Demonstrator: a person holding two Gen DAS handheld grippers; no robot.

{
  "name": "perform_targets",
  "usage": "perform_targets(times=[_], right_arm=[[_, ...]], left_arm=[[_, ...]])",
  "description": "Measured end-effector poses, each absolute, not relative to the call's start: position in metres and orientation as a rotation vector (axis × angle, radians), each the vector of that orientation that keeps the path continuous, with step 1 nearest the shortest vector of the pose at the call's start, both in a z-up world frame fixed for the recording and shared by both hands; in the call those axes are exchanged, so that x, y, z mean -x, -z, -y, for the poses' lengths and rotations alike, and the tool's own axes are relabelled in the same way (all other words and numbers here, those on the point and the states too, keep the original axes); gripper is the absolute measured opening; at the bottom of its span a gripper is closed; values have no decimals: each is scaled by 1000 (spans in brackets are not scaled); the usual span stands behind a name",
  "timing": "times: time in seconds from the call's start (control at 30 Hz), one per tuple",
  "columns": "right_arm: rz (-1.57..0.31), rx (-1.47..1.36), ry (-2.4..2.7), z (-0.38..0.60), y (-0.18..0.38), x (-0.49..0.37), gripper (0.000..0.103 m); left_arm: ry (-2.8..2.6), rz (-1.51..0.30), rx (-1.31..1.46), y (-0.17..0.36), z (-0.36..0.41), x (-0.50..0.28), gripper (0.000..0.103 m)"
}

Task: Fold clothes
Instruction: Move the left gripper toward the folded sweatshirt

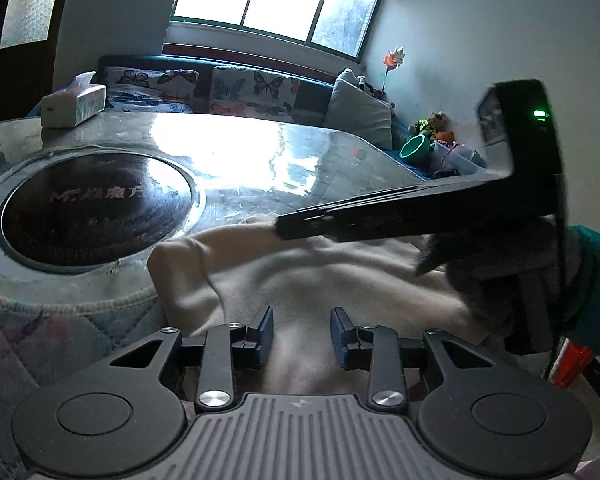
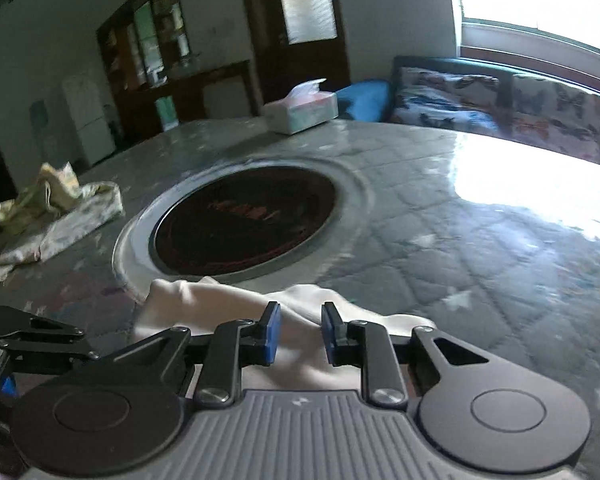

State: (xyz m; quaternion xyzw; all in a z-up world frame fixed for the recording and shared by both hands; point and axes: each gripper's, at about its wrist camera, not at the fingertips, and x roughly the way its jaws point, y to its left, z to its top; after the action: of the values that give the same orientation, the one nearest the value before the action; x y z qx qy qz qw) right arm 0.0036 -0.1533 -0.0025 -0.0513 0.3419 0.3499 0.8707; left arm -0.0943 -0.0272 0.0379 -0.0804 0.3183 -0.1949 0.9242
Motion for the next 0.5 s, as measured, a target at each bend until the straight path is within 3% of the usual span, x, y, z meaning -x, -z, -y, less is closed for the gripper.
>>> perform_targets(times=[0.27,0.5], right_arm=[[-707,124,-745,140,4,-5,23],[-686,93,-715,171,-8,13,23]], left_arm=[[408,-642,226,-44,14,100,39],[358,-616,332,-52,-10,61,37]])
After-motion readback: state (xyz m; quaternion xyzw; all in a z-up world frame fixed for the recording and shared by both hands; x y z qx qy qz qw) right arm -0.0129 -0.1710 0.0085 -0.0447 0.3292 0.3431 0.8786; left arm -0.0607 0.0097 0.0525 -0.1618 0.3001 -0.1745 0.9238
